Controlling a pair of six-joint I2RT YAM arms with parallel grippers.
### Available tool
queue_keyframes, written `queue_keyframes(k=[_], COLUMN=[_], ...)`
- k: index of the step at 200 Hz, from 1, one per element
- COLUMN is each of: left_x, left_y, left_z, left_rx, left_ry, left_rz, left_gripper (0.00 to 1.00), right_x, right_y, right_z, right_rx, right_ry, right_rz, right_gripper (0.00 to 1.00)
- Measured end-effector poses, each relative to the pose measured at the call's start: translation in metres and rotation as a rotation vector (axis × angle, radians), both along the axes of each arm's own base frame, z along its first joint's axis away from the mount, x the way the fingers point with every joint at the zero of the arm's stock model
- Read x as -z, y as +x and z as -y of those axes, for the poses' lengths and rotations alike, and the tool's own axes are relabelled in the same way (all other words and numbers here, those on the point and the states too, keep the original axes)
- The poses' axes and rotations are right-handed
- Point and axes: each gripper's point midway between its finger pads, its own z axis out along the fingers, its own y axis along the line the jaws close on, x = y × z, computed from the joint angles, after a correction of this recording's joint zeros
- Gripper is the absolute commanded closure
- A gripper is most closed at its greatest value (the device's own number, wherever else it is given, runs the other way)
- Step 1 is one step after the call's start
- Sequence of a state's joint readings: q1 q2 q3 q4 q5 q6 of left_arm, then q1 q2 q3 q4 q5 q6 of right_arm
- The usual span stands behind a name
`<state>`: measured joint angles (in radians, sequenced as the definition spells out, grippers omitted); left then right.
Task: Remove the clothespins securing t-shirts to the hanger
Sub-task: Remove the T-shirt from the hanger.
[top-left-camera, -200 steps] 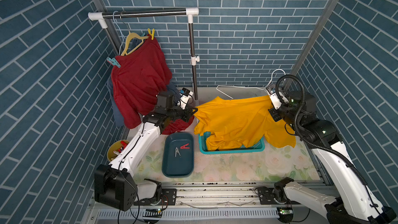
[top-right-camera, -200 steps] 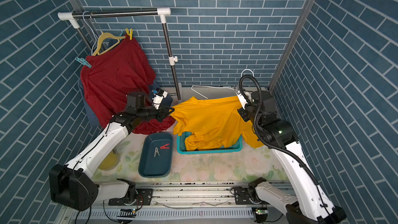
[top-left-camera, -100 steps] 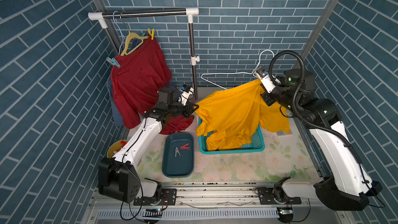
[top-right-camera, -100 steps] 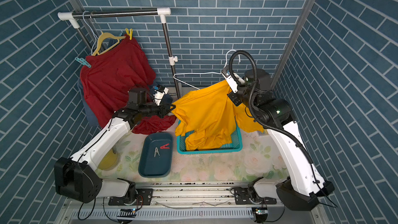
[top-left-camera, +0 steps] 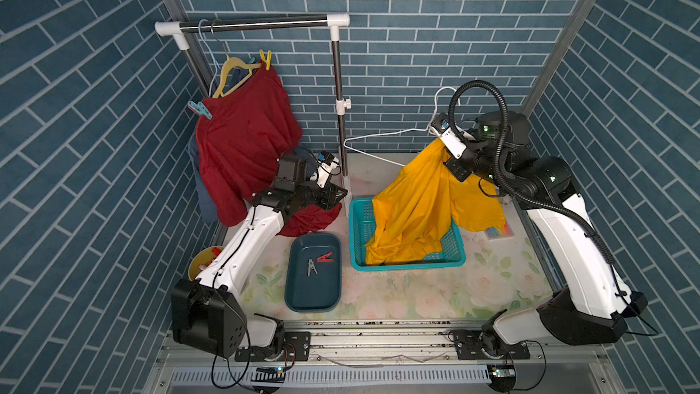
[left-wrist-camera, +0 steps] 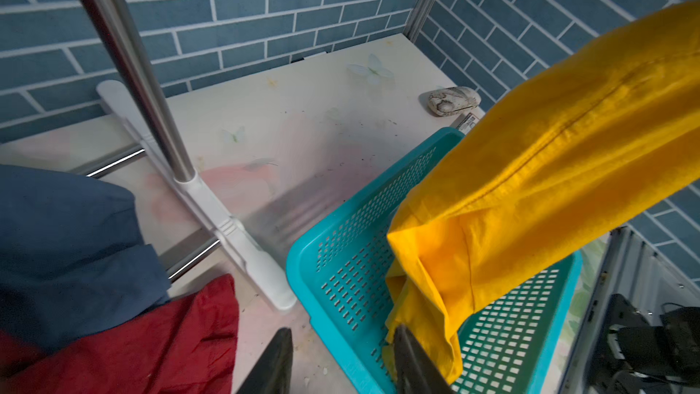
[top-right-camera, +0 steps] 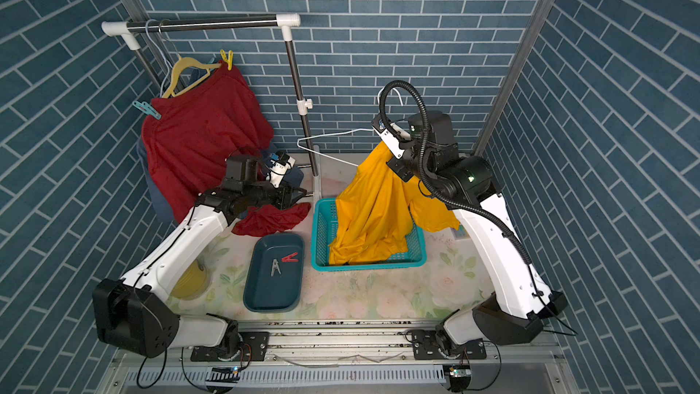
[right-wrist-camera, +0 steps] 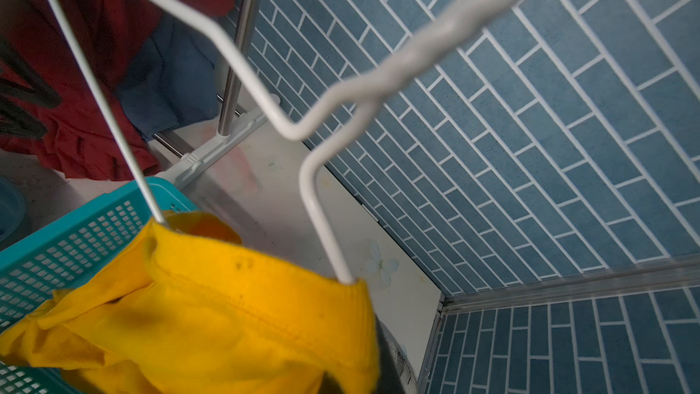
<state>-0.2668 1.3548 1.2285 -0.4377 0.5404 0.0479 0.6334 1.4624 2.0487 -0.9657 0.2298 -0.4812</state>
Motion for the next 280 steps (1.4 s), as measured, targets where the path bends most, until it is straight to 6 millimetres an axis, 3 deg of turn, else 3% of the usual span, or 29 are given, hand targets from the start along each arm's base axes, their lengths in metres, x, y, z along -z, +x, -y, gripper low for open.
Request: queue_keyframes(k=[79,125,176,201,249,280], left_x=[-0.056,-0.087,-0.109,-0.115,-0.147,-0.147], left_y=[-0.038,-0.048,-0.033,-0.034,-0.035,-0.033], left_z=[-0.048,-0.056,-0.033,-0.017,0.020,0.039], left_rx=[-0.157,-0.183,-0.094,-0.044,0.066,0.139], left_ry=[0.127,0.122,0.070,0.088,0.096,0.078], left_rz=[0.208,0.317,0.339,0.363,0.440,0.422], left_gripper=[0.46,0.41,0.41,0.41,0.40,0.40], right_x=[0.023,0.068,0.110,0.110,0.114,0.123], right_y=[0.011,0.009,-0.005,-0.009,-0.020,-0.022], right_z=[-0.031,-0.058,-0.084,-0.093,-0.100,-0.101], right_rx=[-0.102,-0.204,-0.306,-0.343,-0.388,-0.388], right_ry=[0.004,0.030,0.076,0.098,0.123,0.124], right_rz=[-0.054,-0.155,-0.267,-0.269,-0.274,-0.290], right_gripper=[1.00,1.00,1.00,1.00,1.00,1.00])
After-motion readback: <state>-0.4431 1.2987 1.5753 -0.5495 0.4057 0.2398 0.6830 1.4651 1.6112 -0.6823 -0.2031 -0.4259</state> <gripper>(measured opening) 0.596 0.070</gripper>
